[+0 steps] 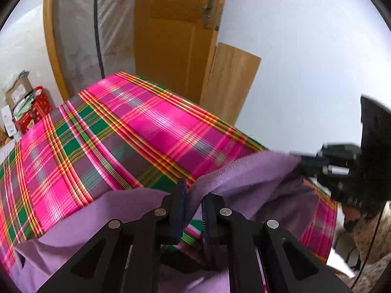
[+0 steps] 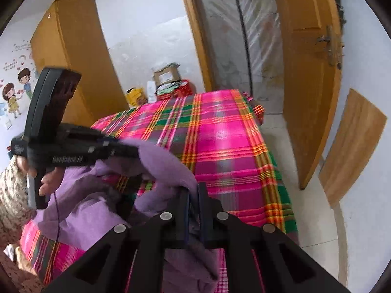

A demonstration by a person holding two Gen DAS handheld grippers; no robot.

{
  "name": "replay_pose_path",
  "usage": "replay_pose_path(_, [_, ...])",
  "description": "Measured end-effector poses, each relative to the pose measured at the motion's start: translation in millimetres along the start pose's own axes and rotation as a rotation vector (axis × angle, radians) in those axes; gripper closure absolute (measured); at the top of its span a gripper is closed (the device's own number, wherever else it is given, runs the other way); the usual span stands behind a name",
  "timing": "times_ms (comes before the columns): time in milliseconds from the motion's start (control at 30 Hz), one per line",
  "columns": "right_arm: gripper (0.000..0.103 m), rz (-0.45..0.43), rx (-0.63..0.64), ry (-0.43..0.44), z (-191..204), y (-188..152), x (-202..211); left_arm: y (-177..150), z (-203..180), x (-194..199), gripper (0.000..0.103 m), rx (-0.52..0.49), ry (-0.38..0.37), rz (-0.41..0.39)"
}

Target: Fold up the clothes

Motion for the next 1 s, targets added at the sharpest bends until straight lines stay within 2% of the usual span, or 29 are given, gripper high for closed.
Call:
replay_pose_path(100, [0.09,0.031,0.013,0.027,3.7,-6.8,-4.5,3.5,0.3,5.3,0.091,0.018,-0.008,-0.016])
replay_pose_path(267, [0.081,0.069,-0.001,0.012,-7.0,-20.3,-9.9,6.6,-1.1,11.8,0.091,0.027,-0.004,-0.046])
replay_pose_path(367, [0.08,0.084,-0.036,0.003,-9.0,-32.2,-8.5,5.8,-2.7,11.8,0.091,0.034,-0.004,-0.049])
replay_pose_path(433, [0.08,0.049,-0.037,-0.032,-9.0,-33.2,0.5,3.6,-2.2,8.2,0.091,0.041,-0.002,-0.04])
replay_pose_path(467, [0.08,0.007,-0.042,-0.088,-10.7,-31.7,9.8,2.5,-1.5,5.9,0.091,0.048,-0.002,-0.035])
replay_pose_path(533, [0.08,-0.061,-0.022,-0.12,-6.4,-28.0,26.6,1.1,0.3,1.9,0.091,0.062,-0.003,-0.025])
replay_pose_path(633, [0.072,-0.069,0.064,-0.014,21.2,-26.8,31.7,0.4,-2.3,0.2,0.091,0.061,-0.004,-0.024])
replay_pose_path(767, [0.072,0.052,0.153,-0.127,27.1,-30.2,-5.0,-1.4,-6.8,4.3,0.091,0.056,-0.002,-0.028])
replay_pose_path(867, [0.072,0.133,0.169,-0.165,19.3,-34.0,-26.2,-3.8,-7.4,3.6,0.091,0.053,-0.004,-0.018])
replay_pose_path(1000, [0.072,0.185,0.19,-0.195,11.6,-39.4,-33.3,-5.8,-9.2,1.6,0.091,0.052,-0.005,-0.012])
Point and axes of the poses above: each gripper's, at about its wrist camera, not at the fingertips, and x roughly against the way its jaws point, z to its left, y to its top, the point moved 10 cm from there along -x, roughly the way its jaws point, and after that the axes turned 12 degrees about z, right-handed, at the moved point
